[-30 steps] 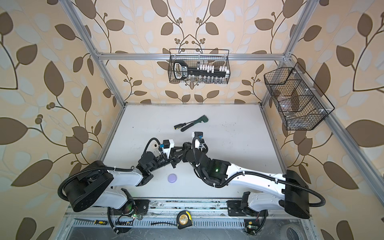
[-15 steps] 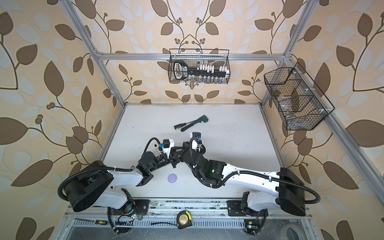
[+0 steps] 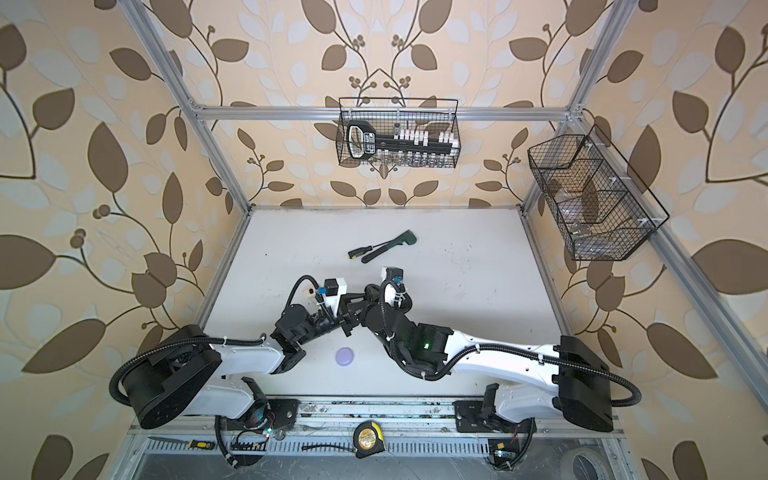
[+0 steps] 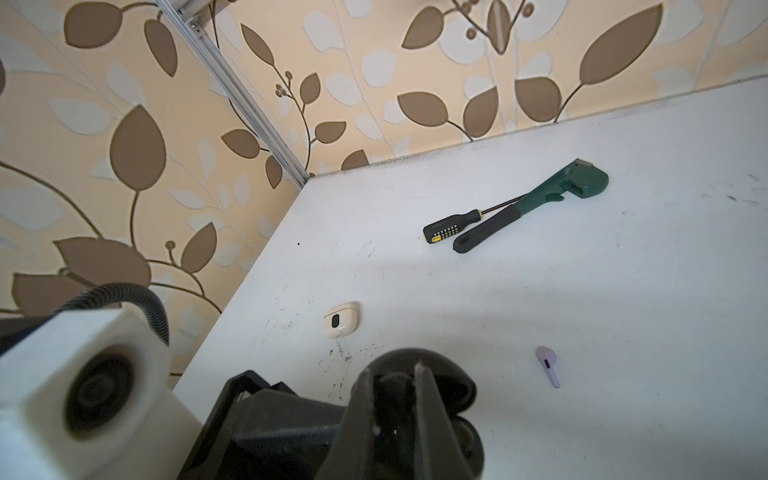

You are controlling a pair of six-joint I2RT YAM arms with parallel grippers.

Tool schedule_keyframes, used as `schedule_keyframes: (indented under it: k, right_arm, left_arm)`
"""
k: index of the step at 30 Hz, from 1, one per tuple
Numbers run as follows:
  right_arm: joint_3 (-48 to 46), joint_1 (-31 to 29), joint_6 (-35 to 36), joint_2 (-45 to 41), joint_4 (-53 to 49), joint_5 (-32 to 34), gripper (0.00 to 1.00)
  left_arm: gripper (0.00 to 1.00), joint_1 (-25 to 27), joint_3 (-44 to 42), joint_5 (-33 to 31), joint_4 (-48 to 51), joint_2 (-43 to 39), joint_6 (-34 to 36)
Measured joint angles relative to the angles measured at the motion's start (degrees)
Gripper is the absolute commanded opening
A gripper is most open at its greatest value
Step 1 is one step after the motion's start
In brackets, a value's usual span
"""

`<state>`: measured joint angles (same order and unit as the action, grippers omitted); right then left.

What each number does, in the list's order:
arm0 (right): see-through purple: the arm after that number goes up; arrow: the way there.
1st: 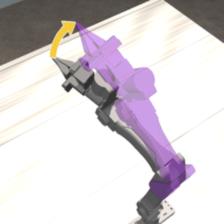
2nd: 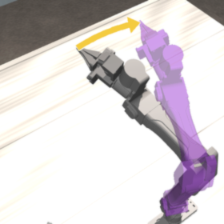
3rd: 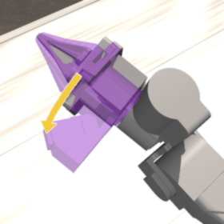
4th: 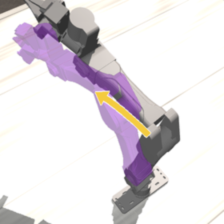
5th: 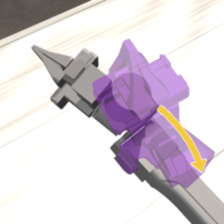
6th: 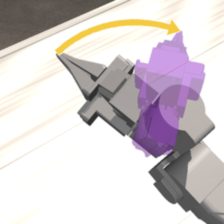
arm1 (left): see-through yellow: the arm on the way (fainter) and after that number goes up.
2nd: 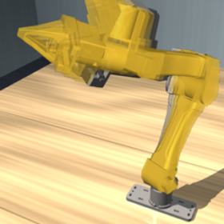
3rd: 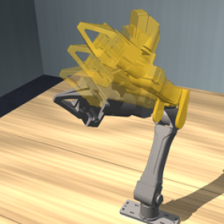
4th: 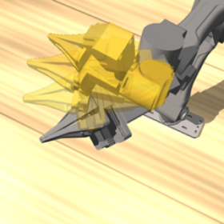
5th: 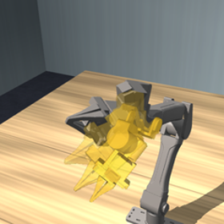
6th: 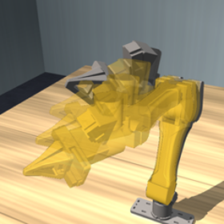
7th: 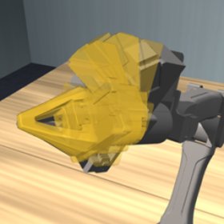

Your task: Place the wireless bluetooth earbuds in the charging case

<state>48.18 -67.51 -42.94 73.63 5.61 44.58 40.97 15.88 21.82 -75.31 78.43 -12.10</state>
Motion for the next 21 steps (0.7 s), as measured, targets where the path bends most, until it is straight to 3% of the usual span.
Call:
schedule_keyframes:
  k: [11,16,21]
  right_arm:
    - [-0.07,-0.39,-0.72,-1.2,-0.61,-3.04,0.41]
    - [-0.04,-0.48,0.02,-2.97,-2.45,-3.93,0.57]
    - [-0.04,-0.55,0.81,-5.95,-5.95,-4.11,0.6]
  left_arm:
    - [0.0,0.0,0.0,0.26,0.11,-0.07,0.22]
    - [0.0,0.0,0.0,0.68,0.02,-0.13,0.68]
    - [0.0,0.0,0.0,1.99,-1.03,-1.14,1.38]
